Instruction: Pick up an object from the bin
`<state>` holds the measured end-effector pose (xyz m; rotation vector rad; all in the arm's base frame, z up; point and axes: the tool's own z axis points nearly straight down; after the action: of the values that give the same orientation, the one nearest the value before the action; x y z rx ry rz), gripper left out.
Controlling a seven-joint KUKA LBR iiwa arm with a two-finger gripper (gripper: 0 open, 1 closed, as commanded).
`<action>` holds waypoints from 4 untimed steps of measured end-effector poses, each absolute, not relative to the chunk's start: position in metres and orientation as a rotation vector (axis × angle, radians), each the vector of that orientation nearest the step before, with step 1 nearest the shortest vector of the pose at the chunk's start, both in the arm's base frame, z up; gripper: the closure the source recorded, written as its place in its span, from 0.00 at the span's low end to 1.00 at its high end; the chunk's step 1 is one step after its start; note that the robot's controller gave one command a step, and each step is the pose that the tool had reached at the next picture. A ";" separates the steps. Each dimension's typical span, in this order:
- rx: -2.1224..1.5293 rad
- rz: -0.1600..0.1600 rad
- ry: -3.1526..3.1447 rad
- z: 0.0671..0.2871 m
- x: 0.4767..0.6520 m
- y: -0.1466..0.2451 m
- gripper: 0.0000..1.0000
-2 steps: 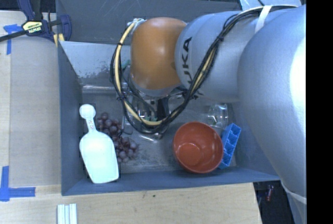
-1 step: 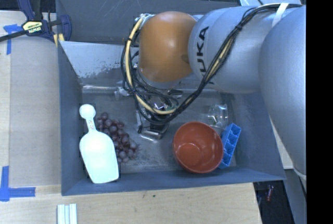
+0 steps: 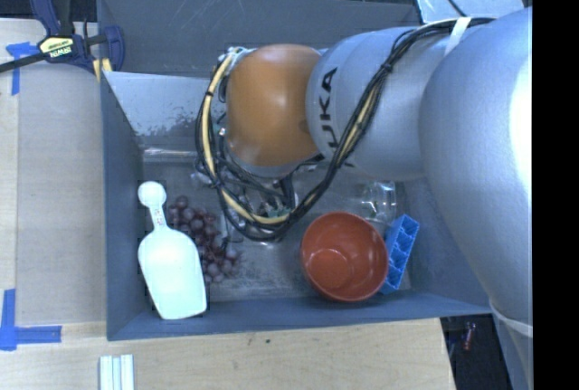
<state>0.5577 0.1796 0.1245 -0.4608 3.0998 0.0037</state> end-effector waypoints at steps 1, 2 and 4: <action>-0.581 0.000 3.075 0.099 0.560 0.174 0.00; -0.646 0.005 3.062 0.097 0.545 0.195 0.00; -0.720 0.008 3.050 0.174 0.544 0.196 1.00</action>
Offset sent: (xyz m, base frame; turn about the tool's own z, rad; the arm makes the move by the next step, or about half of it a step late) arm -0.0168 0.0184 -0.0287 -0.1188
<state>0.5443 0.1964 0.1742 -0.7203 3.0497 0.0077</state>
